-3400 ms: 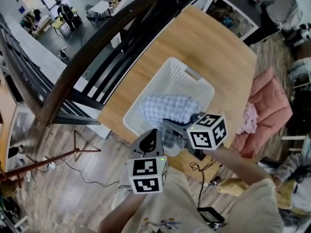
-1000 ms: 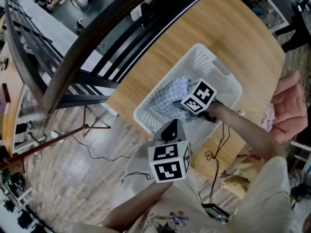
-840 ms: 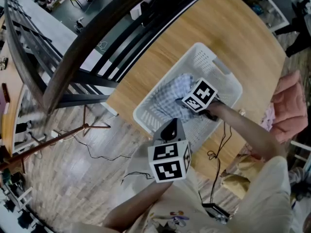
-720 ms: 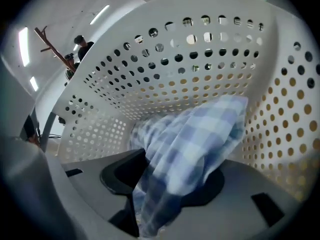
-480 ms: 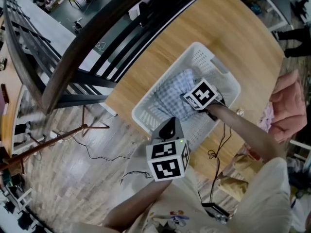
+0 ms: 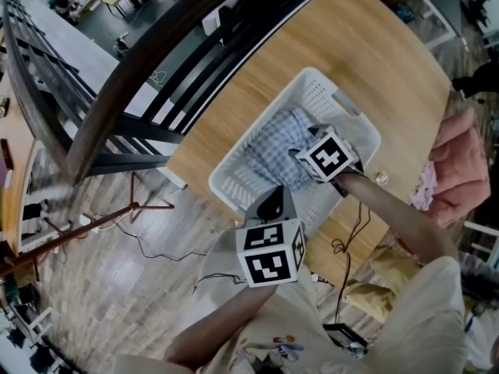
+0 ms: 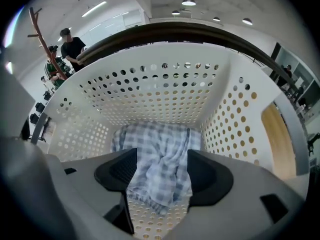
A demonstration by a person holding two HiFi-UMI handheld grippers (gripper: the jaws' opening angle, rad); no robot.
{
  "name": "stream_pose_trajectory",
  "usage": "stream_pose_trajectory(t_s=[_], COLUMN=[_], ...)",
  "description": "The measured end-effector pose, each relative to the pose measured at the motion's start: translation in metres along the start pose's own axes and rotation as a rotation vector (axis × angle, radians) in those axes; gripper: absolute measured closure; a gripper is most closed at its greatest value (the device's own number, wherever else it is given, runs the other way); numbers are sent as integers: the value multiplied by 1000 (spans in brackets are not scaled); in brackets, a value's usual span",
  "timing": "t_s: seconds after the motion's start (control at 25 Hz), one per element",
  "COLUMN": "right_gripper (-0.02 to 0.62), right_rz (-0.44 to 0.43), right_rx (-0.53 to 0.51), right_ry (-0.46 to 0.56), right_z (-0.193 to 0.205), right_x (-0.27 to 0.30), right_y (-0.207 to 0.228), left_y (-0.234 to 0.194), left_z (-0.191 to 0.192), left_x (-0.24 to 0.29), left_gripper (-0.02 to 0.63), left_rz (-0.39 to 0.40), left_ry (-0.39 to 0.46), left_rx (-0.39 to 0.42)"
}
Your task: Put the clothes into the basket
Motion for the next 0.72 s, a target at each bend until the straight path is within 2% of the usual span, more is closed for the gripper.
stream_pose_trajectory(t_s=[0.48, 0.72], right_gripper=[290, 364], right_rz=[46, 36], right_rx=[68, 116], right_ry=[114, 192], right_z=[-6, -8], right_x=[-36, -58], right_y=[-15, -35], left_y=[8, 9], left_z=[-6, -7], left_x=[-5, -10], left_gripper=[605, 604], left_rz=[27, 45], left_ry=[20, 26], left_rx=[17, 25])
Point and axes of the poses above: the fingertips, and each gripper's own axes: x forward along the fingers, y to its right, z out of its underside, the point moved 9 cm from there along -x, backward along the fingers, and after that the axes turned 10 degrees about -x, right-handed, at the moved point
